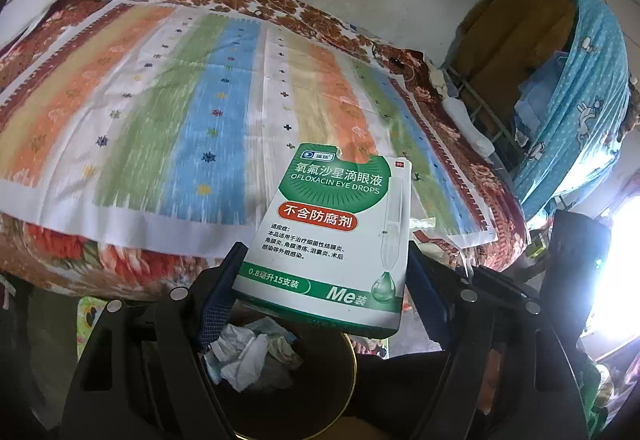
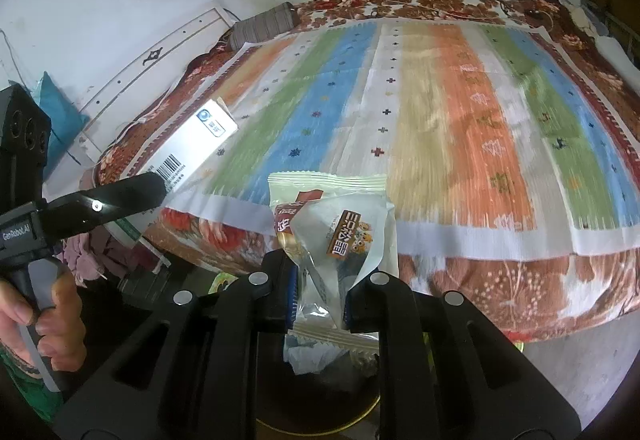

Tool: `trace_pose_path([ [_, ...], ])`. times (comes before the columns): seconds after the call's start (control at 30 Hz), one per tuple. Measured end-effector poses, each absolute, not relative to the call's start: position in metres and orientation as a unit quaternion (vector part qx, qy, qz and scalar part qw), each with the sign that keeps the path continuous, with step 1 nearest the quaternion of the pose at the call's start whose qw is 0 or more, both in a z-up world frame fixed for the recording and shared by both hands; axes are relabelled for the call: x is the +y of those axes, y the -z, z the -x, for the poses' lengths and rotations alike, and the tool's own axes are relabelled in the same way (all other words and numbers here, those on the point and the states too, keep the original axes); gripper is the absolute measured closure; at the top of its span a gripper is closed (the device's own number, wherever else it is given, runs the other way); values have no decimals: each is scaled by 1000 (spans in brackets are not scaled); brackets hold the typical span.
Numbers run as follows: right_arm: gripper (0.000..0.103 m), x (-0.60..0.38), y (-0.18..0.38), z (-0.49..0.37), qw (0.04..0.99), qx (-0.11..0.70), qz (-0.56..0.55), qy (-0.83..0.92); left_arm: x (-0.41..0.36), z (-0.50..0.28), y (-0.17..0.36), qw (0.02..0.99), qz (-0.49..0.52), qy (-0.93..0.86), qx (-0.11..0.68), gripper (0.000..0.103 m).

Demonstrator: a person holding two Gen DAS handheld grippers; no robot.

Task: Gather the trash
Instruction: 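Lift the box with left tool while right tool carries the wrapper over the bin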

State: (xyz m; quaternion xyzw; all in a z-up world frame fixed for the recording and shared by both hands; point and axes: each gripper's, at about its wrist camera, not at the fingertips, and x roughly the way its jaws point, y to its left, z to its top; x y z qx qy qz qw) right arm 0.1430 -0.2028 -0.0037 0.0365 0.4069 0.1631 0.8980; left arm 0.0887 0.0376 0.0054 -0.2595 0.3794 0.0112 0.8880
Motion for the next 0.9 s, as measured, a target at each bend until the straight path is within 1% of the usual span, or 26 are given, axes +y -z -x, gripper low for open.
trace_pose_path([
  [0.33, 88, -204, 30, -109, 889, 427, -37, -158, 16, -61, 25, 876, 256, -24, 409, 27],
  [0.67, 88, -196, 65, -95, 869, 472, -26, -144, 8, -50, 54, 855, 262, -35, 446, 27],
  [0.73, 88, -194, 73, -94, 864, 483, -26, -142, 10, -48, 58, 849, 270, -41, 451, 27],
  [0.83, 88, -191, 83, -94, 855, 499, -25, -140, 18, -47, 75, 820, 326, -28, 469, 27],
  [0.9, 87, -192, 87, -96, 851, 506, -27, -138, 19, -47, 83, 808, 340, -32, 480, 27],
])
